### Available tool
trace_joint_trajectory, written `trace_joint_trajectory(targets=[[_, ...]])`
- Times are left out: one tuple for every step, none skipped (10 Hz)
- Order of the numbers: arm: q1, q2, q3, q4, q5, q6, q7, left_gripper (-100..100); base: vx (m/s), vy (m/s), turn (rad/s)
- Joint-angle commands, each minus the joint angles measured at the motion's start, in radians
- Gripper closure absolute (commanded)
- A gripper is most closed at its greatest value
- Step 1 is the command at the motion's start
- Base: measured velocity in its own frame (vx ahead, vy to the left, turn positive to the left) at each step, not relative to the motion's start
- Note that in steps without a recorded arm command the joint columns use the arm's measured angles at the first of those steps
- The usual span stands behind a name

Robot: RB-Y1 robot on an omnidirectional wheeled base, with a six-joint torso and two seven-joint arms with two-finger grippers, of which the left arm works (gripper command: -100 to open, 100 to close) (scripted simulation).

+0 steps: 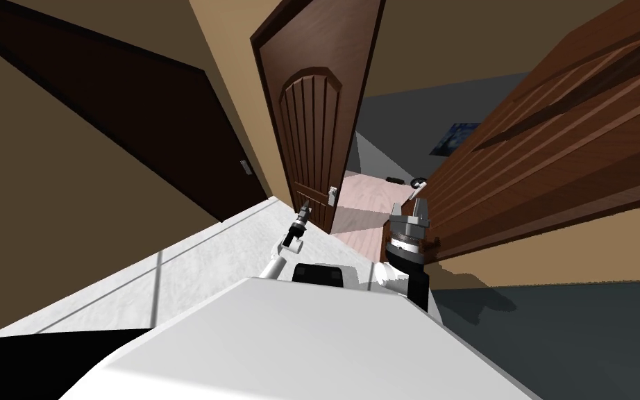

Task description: Push the door open

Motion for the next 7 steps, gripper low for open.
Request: trace_joint_trajectory(targets=[[-0.033,-0.004,-0.012,0.05,-0.002,0.003,0.009,-100,0.096,0.047,-0.076],[-0.051,-0.006,-0.02,0.085,-0.004,0.006,0.013,-100,0.093,0.042,-0.085],[-0.068,-0.009,-0.028,0.114,-0.006,0.008,0.018,-100,0.091,0.042,-0.072],[-0.084,-0.012,-0.036,0.141,-0.008,0.01,0.022,-100,0.082,0.048,-0.071],[-0.1,-0.016,-0.043,0.167,-0.01,0.013,0.026,-100,0.077,0.042,-0.071],[-0.116,-0.019,-0.051,0.194,-0.011,0.015,0.03,-100,0.097,0.038,-0.076],[-0.131,-0.023,-0.058,0.219,-0.013,0.017,0.034,-100,0.096,0.032,-0.055]])
